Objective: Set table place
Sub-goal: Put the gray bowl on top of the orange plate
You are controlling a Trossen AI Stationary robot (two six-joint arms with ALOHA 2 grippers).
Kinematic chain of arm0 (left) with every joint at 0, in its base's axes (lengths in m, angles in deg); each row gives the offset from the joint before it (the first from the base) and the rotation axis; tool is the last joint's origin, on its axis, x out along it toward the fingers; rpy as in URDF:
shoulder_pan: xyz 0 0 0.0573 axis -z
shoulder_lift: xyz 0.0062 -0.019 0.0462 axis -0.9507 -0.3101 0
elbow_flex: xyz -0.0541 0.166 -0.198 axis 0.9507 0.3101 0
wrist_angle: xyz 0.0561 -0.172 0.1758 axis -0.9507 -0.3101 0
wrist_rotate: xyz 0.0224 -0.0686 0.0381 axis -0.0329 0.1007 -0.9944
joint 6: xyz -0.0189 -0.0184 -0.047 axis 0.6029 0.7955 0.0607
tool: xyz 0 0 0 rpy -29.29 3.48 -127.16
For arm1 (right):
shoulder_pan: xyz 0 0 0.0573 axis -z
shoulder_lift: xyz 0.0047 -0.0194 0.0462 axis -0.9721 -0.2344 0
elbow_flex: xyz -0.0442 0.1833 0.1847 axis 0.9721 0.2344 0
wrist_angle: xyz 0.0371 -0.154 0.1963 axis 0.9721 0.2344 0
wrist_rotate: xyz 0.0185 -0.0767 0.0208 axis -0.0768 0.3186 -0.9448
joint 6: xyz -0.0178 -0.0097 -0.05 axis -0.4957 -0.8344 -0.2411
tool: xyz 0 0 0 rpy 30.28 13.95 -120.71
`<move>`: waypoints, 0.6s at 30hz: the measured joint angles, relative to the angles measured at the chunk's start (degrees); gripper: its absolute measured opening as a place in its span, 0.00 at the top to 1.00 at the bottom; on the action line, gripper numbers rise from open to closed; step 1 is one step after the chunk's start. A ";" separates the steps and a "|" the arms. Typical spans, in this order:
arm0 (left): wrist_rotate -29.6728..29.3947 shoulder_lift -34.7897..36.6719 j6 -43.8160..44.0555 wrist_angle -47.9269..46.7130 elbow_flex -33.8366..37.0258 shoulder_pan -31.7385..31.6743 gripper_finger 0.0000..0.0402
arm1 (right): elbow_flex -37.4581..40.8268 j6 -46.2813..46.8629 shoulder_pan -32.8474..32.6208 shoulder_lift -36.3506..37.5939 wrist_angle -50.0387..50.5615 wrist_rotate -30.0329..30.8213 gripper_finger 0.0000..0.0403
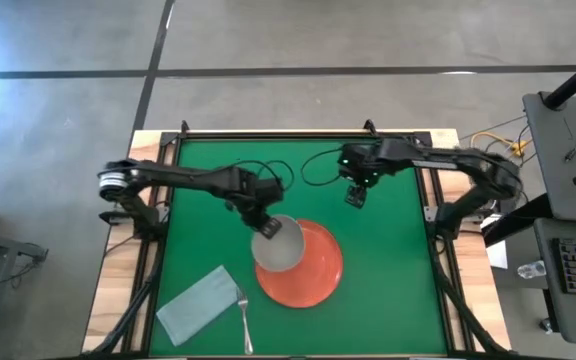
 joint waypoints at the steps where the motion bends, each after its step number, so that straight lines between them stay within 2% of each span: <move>1: -0.03 -1.51 0.18 -0.24 -1.48 0.67 1.00 | 0.98 0.92 -0.21 2.06 -0.32 0.02 0.41; 8: -0.35 -8.59 0.99 -0.51 -9.13 2.55 1.00 | 8.09 9.45 -0.20 15.03 -1.06 0.48 0.41; 18: -0.46 -11.00 1.25 -2.71 -11.05 3.72 1.00 | 16.73 21.92 -4.18 23.18 -3.43 0.58 0.41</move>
